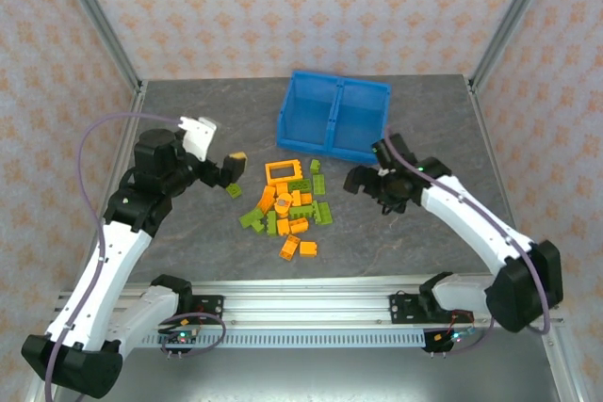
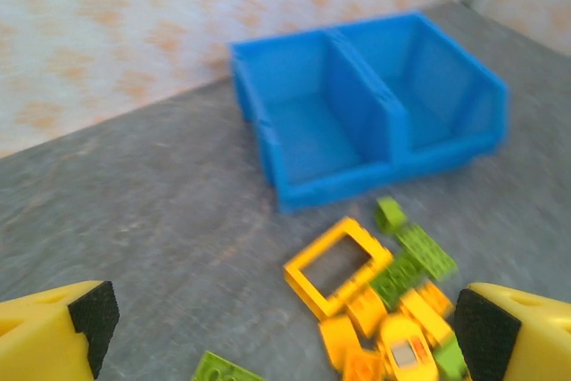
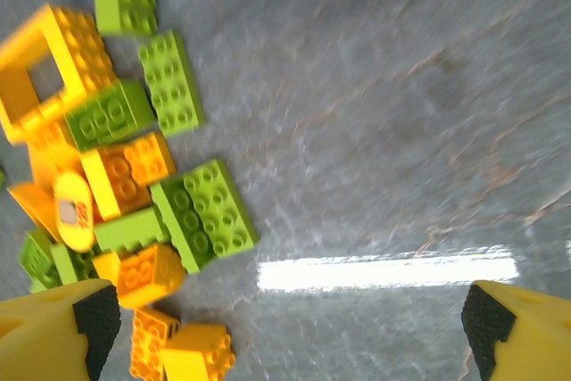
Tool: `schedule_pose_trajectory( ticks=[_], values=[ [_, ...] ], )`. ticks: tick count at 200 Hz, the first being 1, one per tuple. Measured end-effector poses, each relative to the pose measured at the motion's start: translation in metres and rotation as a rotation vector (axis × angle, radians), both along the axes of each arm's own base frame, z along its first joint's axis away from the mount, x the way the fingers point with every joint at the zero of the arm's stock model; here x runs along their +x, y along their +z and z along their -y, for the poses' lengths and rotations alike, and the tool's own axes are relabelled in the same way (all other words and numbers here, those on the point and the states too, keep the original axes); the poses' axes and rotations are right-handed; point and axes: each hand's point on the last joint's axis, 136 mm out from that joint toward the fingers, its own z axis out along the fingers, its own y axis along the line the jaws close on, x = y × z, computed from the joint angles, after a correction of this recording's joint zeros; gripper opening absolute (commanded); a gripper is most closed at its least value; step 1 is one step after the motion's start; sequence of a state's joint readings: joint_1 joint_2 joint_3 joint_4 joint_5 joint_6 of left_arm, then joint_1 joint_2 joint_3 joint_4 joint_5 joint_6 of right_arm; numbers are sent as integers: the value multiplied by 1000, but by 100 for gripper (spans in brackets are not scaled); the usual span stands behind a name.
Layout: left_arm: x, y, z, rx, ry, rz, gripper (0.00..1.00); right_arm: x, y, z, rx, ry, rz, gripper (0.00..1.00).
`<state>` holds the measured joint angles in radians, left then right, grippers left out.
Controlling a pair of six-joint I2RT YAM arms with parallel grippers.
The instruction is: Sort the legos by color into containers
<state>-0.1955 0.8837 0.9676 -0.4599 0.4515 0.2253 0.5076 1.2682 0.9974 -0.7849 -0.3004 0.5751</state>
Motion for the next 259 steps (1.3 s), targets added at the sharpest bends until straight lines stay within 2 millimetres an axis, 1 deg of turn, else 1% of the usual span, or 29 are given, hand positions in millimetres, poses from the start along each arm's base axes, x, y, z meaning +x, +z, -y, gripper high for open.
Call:
schedule_pose_trajectory(
  ticks=[14, 35, 45, 53, 66, 78, 86, 96, 109, 137, 141, 149, 169, 181, 197, 205, 210, 218, 230, 236, 248, 259],
  values=[
    [-12, -13, 10, 39, -92, -35, 100, -9, -15, -18, -28, 64, -43, 99],
    [-23, -39, 19, 76, -185, -78, 100, -22, -38, -42, -106, 166, -82, 91],
    [-28, -53, 22, 89, -212, -105, 100, -24, -45, -53, -144, 220, -84, 85],
    [-31, -63, 23, 94, -226, -124, 100, -24, -49, -60, -169, 248, -80, 79],
    [-34, -79, 23, 104, -238, -155, 100, -19, -53, -70, -208, 289, -61, 65],
    [-37, -90, 22, 112, -242, -177, 100, -14, -55, -78, -235, 319, -43, 50],
    [-39, -96, 22, 114, -244, -190, 100, -11, -57, -82, -248, 331, -33, 44],
    [-40, -101, 21, 119, -248, -199, 100, -7, -60, -87, -258, 341, -29, 43],
    [-41, -103, 22, 117, -252, -200, 100, -3, -66, -92, -269, 354, -27, 41],
    [-42, -98, 22, 117, -256, -152, 100, -1, -78, -102, -286, 388, -37, 39],
    [-42, -97, 22, 118, -257, -146, 100, -1, -80, -103, -289, 392, -39, 36],
    [-42, -94, 22, 118, -257, -135, 100, -1, -83, -105, -293, 401, -42, 35],
    [-41, -93, 22, 120, -259, -124, 100, -3, -90, -106, -303, 415, -53, 28],
    [-41, -93, 22, 122, -259, -123, 100, -1, -90, -110, -294, 417, -47, 25],
    [-41, -94, 22, 124, -257, -126, 100, 1, -93, -112, -296, 420, -46, 23],
    [-41, -95, 22, 125, -256, -128, 100, 2, -95, -112, -300, 421, -53, 20],
    [-41, -95, 21, 126, -254, -128, 100, 2, -96, -113, -301, 420, -53, 19],
    [-41, -95, 21, 127, -254, -129, 100, 3, -95, -114, -299, 419, -50, 20],
    [-40, -95, 21, 127, -254, -129, 100, 3, -95, -114, -297, 419, -48, 23],
    [-41, -95, 21, 127, -255, -129, 100, 4, -95, -114, -298, 418, -48, 27],
    [-41, -95, 22, 128, -257, -129, 100, 4, -95, -114, -300, 422, -48, 38],
    [-41, -96, 23, 128, -259, -128, 100, 4, -95, -114, -300, 414, -48, 43]
  ],
)
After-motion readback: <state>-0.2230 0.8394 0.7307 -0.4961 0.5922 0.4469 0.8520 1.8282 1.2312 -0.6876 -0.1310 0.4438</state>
